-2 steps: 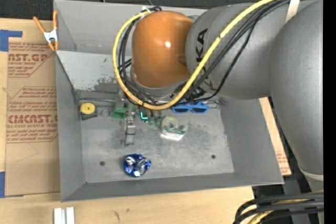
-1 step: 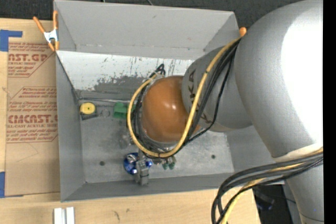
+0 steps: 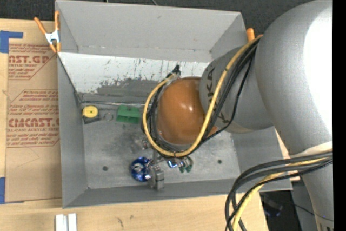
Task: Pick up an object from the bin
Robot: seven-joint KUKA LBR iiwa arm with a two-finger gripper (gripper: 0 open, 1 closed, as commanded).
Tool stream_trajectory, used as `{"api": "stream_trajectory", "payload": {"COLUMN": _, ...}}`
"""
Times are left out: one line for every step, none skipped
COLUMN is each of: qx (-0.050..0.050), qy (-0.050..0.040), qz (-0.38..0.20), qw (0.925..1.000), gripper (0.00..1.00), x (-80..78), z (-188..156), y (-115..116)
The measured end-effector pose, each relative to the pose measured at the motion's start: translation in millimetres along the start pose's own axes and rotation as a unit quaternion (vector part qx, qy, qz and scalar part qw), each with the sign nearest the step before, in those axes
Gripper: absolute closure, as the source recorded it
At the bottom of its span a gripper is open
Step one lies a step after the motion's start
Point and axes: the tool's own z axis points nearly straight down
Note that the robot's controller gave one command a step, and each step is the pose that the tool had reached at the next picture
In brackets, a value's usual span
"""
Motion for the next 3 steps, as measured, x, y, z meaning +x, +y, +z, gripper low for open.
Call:
{"api": "stream_trajectory", "payload": {"qx": -0.001, "qy": 0.0009, "qz": 0.000, "qw": 1.0000, "gripper": 0.00, "x": -1.2, "z": -0.2, "y": 0.7}}
{"api": "stream_trajectory", "payload": {"qx": -0.001, "qy": 0.0015, "qz": 0.000, "qw": 1.0000, "gripper": 0.00, "x": -2.0, "z": -0.3, "y": 1.4}}
{"api": "stream_trajectory", "payload": {"qx": -0.001, "qy": 0.0018, "qz": 0.000, "qw": 1.0000, "gripper": 0.00, "x": -2.7, "z": -0.4, "y": 2.0}}
